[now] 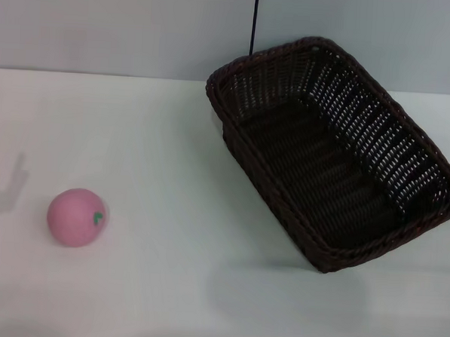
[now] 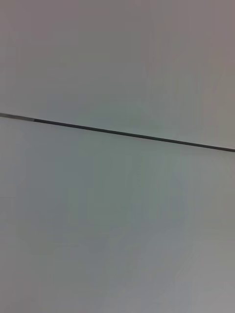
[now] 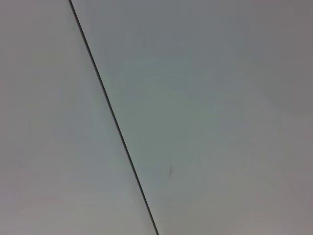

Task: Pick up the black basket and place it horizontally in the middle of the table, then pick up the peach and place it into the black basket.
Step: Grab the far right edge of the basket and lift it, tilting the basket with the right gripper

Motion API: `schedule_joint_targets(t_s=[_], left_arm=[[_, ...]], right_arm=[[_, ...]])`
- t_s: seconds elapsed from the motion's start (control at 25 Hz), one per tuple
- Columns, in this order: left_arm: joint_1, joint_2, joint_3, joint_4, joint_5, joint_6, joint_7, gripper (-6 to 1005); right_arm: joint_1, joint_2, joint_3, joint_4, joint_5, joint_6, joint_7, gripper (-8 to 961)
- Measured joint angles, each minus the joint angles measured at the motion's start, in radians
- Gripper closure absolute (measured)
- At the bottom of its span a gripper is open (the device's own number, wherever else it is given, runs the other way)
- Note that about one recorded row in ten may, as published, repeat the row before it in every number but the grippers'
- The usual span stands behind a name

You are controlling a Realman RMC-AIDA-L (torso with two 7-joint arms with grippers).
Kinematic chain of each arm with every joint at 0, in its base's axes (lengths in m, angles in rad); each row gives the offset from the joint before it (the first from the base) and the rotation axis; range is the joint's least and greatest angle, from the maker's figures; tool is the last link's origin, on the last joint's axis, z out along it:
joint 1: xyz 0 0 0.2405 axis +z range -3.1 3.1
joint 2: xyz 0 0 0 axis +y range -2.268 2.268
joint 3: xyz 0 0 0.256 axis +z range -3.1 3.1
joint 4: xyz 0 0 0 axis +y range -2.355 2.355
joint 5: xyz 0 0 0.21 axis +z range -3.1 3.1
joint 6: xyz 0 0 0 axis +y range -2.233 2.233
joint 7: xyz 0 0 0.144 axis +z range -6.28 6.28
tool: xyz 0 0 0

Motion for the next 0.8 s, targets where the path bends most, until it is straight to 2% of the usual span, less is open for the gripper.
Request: schedule_joint_targets(t_s=[0.4, 0.44, 0.48, 0.56, 0.6, 0.64, 0.68, 0.8], left_arm=[[-0.001, 0.002, -0.001, 0.004, 0.0, 0.005, -0.004, 219], [0.0, 0.002, -0.003, 0.009, -0.001, 0.007, -0.011, 220], [0.0, 0.002, -0.003, 0.009, -0.001, 0.007, -0.011, 220], [-0.003, 0.003, -0.004, 0.023, -0.002, 0.009, -0.029, 221], [-0.006, 0.003, -0.004, 0.034, -0.003, 0.009, -0.043, 221], [-0.01, 0.003, -0.004, 0.042, -0.003, 0.01, -0.053, 222], [-0.015, 0.003, -0.004, 0.05, -0.004, 0.01, -0.061, 222], [-0.024, 0.003, -0.004, 0.057, -0.005, 0.01, -0.07, 223]], right_arm=[[-0.004, -0.003, 0.0, -0.04, -0.014, -0.01, 0.05, 374], [-0.006, -0.004, 0.0, -0.119, -0.059, -0.015, 0.148, 375], [-0.006, -0.004, 0.0, -0.119, -0.059, -0.015, 0.148, 376], [-0.001, -0.006, 0.0, -0.237, -0.129, -0.018, 0.287, 379], [0.007, -0.007, 0.0, -0.317, -0.184, -0.019, 0.389, 380], [0.029, -0.009, 0.0, -0.489, -0.283, -0.026, 0.582, 382], [0.029, -0.009, 0.0, -0.489, -0.283, -0.026, 0.582, 383], [0.076, -0.009, -0.007, -0.761, -0.43, -0.068, 0.906, 387]])
